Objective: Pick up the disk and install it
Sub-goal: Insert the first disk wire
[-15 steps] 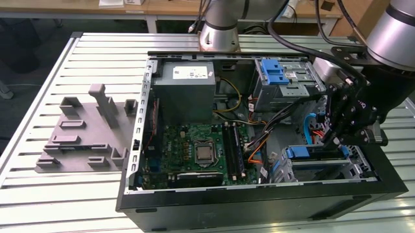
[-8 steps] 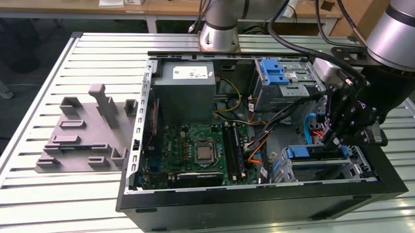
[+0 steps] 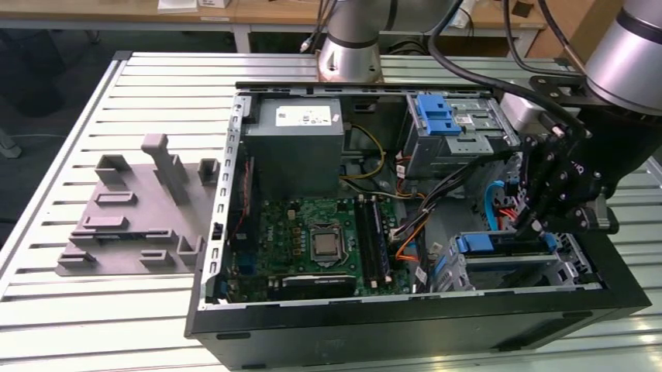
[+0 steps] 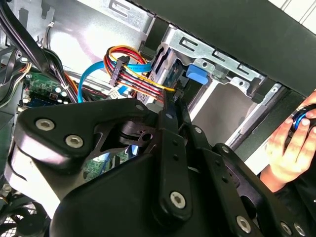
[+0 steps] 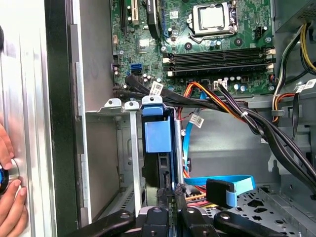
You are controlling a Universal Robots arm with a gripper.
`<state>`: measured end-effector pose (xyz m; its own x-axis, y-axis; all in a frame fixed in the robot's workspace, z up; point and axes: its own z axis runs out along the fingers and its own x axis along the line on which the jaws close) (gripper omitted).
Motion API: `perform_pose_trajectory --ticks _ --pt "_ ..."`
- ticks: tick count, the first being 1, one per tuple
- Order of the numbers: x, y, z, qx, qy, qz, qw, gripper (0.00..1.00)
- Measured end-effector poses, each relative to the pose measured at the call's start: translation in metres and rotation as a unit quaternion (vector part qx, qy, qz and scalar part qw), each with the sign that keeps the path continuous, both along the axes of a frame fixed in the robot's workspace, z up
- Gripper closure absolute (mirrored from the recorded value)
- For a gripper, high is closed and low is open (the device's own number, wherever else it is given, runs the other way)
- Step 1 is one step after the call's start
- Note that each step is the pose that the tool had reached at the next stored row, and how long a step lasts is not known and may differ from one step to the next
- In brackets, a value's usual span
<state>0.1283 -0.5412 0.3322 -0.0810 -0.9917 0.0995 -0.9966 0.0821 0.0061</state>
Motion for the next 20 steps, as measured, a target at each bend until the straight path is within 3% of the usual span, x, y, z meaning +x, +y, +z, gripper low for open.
perform_pose_trajectory --ticks 10,20 --pt "0.0002 0.0 -0.0013 -0.0001 0.0008 0.0 1.0 0.84" --pt "0.0004 -0.0002 -0.0043 -0.0002 0.0037 -0.001 1.0 0.84"
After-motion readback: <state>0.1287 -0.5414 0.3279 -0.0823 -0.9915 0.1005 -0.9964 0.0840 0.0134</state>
